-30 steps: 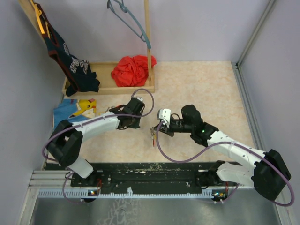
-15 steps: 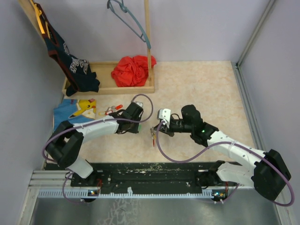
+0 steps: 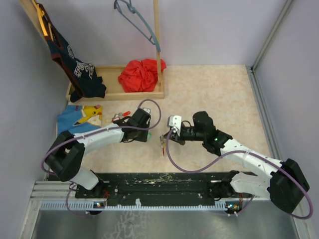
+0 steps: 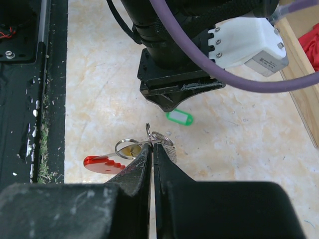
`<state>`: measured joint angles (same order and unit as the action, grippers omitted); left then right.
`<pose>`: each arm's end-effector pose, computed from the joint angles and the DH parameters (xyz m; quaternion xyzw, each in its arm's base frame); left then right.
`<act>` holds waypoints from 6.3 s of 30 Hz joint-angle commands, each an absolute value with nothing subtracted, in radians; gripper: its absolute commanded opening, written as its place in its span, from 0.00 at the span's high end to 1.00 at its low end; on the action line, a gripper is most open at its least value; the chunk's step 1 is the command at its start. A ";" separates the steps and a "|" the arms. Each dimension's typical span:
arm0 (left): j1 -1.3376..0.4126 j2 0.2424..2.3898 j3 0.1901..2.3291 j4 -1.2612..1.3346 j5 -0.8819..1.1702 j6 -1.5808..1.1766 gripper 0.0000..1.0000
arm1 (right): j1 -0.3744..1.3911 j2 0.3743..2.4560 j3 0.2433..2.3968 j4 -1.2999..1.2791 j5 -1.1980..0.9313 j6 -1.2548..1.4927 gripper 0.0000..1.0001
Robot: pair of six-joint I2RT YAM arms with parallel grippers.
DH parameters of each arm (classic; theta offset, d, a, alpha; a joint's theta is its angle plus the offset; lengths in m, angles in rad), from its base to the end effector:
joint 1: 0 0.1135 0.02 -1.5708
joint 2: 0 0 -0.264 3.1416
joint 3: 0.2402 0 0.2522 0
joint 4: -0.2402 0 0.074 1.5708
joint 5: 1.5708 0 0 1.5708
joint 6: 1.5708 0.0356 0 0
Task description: Put the keys on the keyring
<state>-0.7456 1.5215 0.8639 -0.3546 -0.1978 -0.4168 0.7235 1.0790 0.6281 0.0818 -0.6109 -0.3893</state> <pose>0.2217 -0.1952 0.1826 0.1297 0.9481 -0.0713 0.2814 0.1650 0.1730 0.2562 -0.5598 0.5782 0.3343 0.4904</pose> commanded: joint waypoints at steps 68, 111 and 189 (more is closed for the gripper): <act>-0.881 1.635 1.005 -0.352 -0.291 -0.056 1.00 | 0.712 1.039 0.641 0.145 -0.640 -0.390 1.00; -0.851 1.794 1.093 -0.514 -0.474 -0.161 0.83 | 0.712 1.043 0.640 0.149 -0.663 -0.389 1.00; -0.729 0.965 0.285 0.616 0.629 0.582 1.00 | 0.864 1.050 0.616 0.112 -0.402 -0.886 1.00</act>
